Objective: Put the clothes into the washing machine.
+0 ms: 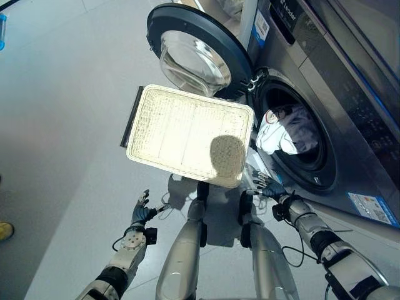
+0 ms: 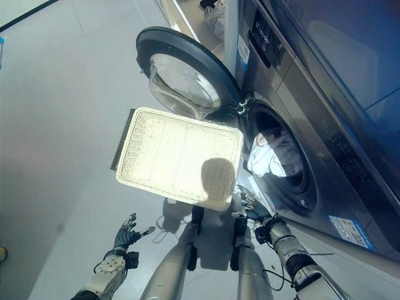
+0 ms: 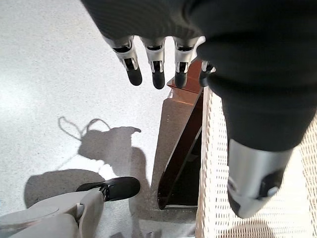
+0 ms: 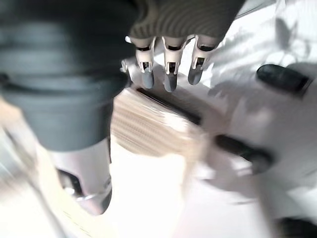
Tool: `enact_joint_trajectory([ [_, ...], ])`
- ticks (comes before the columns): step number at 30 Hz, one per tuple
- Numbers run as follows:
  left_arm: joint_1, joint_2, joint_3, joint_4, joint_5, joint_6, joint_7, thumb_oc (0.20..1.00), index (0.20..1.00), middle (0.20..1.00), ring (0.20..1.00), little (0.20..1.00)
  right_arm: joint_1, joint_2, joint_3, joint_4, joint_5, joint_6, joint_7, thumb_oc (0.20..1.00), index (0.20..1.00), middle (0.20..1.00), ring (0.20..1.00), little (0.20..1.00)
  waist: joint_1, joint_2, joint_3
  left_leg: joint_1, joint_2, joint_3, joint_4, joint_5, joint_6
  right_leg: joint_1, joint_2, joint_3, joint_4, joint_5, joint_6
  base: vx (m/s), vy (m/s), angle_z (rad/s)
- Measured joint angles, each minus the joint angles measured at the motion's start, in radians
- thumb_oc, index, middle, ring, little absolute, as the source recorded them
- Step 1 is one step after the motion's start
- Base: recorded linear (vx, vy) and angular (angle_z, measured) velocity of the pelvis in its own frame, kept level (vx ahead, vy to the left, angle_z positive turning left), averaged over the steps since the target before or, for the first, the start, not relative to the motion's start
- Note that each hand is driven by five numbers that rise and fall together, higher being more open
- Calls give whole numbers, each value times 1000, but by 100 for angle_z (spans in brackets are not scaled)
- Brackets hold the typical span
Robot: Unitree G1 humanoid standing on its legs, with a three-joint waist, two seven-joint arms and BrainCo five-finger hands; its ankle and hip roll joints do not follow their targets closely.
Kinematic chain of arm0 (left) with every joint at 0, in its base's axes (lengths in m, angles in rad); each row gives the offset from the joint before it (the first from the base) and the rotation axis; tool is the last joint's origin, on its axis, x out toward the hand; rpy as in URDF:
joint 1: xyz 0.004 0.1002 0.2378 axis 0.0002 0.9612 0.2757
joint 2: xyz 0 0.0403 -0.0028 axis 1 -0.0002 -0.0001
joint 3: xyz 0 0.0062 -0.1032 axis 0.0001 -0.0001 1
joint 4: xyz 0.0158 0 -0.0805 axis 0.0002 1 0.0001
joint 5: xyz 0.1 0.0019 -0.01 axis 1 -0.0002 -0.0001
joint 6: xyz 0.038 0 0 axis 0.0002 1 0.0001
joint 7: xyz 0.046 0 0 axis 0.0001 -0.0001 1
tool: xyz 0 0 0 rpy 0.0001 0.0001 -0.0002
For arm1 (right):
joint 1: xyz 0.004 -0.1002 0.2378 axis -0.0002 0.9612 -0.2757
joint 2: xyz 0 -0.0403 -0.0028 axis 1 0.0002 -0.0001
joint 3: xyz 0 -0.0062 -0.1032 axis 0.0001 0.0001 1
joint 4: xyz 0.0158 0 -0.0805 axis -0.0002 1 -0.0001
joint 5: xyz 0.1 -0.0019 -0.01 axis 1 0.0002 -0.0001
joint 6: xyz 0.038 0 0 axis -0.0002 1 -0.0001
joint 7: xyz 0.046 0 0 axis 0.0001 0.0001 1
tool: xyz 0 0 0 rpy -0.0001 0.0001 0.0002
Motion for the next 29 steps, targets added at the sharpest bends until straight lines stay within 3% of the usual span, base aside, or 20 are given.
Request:
enact_joint_trajectory([
  [3,1,-24,9,36,21,1,1,1000,1000,1000,1000,1000,-6,29,-74,-1,146,10,16,1000,1000,1000,1000,1000,-13,0,0,8,0,4,0,-2,2,4,0,5,4,0,0,26,37,-4],
  [6,2,-52,31,64,38,1,-1,1000,1000,1000,1000,1000,-8,49,-103,36,173,35,14,1000,1000,1000,1000,1000,-13,0,0,35,3,5,-5,-3,0,28,1,5,2,-3,-3,5,9,-1],
  [11,10,-65,43,111,40,3,-44,1000,1000,1000,1000,1000,13,56,-61,92,34,49,-31,1000,1000,1000,1000,1000,-9,0,0,94,7,1,-17,-9,-7,87,4,1,-7,-12,-6,17,-7,1],
  [12,34,-63,44,127,74,5,-77,1000,1000,1000,1000,1000,52,54,-36,104,-63,49,-53,1000,1000,1000,1000,1000,-8,-3,-23,117,8,-2,-16,-18,-13,110,3,-3,-7,-28,-15,193,-62,4],
  [14,64,-64,46,139,82,14,-90,1000,1000,1000,1000,1000,101,54,-15,121,-97,53,-61,1000,1000,1000,1000,1000,-8,-13,-63,116,10,-2,-16,-23,-13,109,4,-3,-4,-34,-14,277,-88,4],
  [16,74,-75,80,205,121,30,-149,1000,1000,1000,1000,1000,159,55,11,162,-176,52,-60,1000,1000,1000,1000,1000,-6,-18,-78,194,12,-5,-14,-44,-13,203,2,-20,-24,-47,-9,197,-48,15],
  [18,164,-61,87,251,157,35,-203,1000,1000,1000,1000,1000,297,71,11,200,-249,63,-60,1000,1000,1000,1000,1000,-8,-59,-236,242,12,-8,-14,-85,-15,262,4,-26,-57,-75,-14,191,-18,7],
  [22,196,-65,86,303,157,51,-291,1000,1000,1000,1000,1000,377,75,6,242,-369,82,-63,1000,1000,1000,1000,1000,-14,-96,-328,309,17,-5,-39,-97,-15,341,14,-24,-107,-74,-6,154,-15,-2],
  [25,194,-77,87,318,157,52,-327,1000,1000,1000,1000,1000,391,95,6,282,-415,95,-62,1000,1000,1000,1000,1000,-15,-99,-351,340,17,-6,-48,-101,-17,378,18,-25,-126,-74,-7,109,-21,0],
  [29,209,-111,136,358,156,78,-379,1000,1000,1000,1000,1000,434,124,0,301,-455,126,-61,1000,1000,1000,1000,1000,-40,-85,-434,404,14,-10,-45,-132,-15,459,28,-15,-156,-86,-5,107,-35,2],
])
